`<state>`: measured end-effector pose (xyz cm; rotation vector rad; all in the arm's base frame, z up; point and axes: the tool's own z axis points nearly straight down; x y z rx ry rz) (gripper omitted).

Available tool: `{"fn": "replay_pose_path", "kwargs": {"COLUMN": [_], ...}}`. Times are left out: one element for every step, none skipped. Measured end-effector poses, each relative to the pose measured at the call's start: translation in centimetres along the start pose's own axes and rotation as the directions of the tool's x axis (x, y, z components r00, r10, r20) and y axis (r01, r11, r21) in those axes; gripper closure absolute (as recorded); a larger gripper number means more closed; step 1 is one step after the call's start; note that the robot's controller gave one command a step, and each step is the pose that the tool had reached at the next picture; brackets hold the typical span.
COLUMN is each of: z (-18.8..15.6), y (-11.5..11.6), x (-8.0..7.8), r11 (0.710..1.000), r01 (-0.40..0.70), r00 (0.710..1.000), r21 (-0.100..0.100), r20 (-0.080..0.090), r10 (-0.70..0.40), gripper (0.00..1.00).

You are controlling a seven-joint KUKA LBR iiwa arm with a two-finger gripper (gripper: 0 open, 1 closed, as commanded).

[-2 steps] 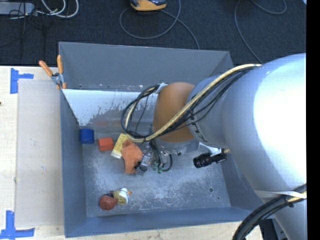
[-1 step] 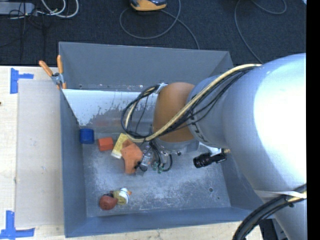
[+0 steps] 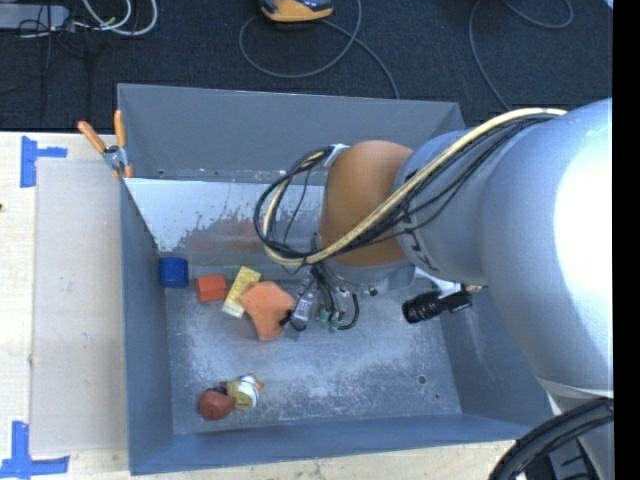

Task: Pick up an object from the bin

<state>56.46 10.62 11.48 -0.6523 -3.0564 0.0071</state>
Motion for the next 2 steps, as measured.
{"fn": "replay_pose_path", "kwargs": {"z": [-6.1,-11.2], "y": [0.4,0.6], "x": [-1.1,-0.5], "r11": [1.0,1.0], "r01": [0.018,-0.002], "r00": [1.0,1.0], "r21": [-0.003,0.001], "r20": [0.006,0.0], "r10": [-0.018,0.002], "gripper": [1.0,1.0]}}
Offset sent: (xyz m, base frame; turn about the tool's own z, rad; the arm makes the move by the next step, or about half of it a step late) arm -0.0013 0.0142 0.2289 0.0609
